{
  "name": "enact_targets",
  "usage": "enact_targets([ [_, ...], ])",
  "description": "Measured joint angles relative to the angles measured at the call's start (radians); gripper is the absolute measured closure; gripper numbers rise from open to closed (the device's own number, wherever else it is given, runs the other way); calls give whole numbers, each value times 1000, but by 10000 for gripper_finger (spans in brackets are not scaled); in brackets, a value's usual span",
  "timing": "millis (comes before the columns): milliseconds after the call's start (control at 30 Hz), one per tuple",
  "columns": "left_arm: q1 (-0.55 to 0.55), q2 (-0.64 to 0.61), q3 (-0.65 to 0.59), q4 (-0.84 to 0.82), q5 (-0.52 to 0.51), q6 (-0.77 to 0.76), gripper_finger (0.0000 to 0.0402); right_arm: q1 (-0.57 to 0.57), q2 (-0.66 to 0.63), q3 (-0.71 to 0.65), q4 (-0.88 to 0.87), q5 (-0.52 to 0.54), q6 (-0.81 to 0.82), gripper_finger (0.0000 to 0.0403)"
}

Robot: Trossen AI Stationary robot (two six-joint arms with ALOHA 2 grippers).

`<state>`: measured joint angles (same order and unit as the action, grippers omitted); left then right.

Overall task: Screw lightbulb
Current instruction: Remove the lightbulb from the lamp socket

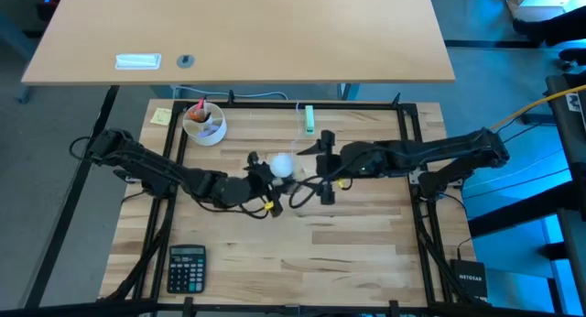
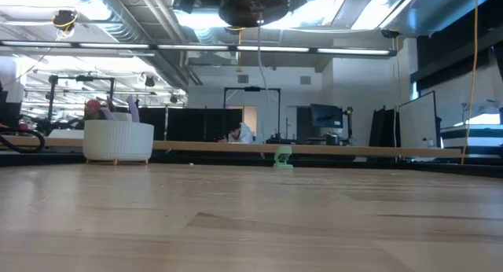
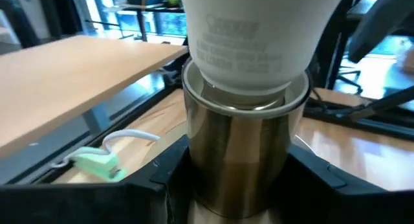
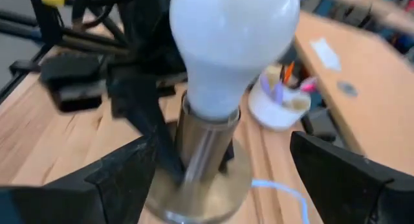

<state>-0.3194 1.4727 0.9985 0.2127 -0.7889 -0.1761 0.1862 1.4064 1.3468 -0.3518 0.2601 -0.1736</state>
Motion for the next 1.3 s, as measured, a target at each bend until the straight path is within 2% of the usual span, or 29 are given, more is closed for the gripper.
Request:
enact_targets([
  [133, -34, 0, 0, -27, -124, 3, 231, 2, 6, -54, 172, 50, -46, 52],
  [233, -42, 0, 0, -23, -176, 0, 231, -12, 9, -111, 323, 51, -50, 52],
  [400, -33, 0, 0, -7, -184, -1, 231, -12, 45, -169, 527, 52, -60, 52],
  [567, -25, 0, 0, -14, -184, -9, 231, -10, 105, -173, 627, 44, -66, 52],
  [733, -26, 0, -1, -13, -184, -9, 227, -10, 139, -173, 695, 125, -78, 59],
  [867, -28, 0, -1, -21, -184, -12, 220, -10, 137, -172, 708, 162, -109, 96],
  [1000, -28, 0, -1, -21, -184, -18, 221, -11, 147, -171, 722, 107, -113, 141],
  [1300, -28, -1, -1, -23, -191, 3, 221, -10, 174, -172, 744, 86, -144, 240],
])
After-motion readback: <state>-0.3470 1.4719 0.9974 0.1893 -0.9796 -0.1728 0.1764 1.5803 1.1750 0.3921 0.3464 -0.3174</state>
